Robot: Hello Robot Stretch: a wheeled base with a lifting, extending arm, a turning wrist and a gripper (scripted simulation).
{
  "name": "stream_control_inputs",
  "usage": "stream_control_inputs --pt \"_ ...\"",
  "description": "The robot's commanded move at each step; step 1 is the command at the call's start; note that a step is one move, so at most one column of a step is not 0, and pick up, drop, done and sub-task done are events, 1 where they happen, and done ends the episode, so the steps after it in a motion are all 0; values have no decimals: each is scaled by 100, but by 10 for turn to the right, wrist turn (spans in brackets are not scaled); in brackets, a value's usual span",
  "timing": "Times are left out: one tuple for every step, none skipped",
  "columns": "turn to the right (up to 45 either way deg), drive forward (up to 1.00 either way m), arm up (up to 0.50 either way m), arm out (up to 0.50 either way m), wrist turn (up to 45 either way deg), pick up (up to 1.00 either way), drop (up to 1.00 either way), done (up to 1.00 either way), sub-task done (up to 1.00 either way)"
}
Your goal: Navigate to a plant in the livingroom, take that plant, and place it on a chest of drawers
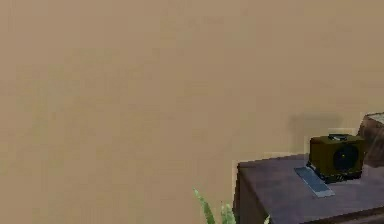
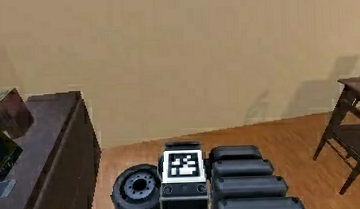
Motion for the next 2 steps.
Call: stream_control_inputs --pt "420 0 0 0 0 0 0 0 0" --pt "0 25 0 0 0 0 0 0 0"
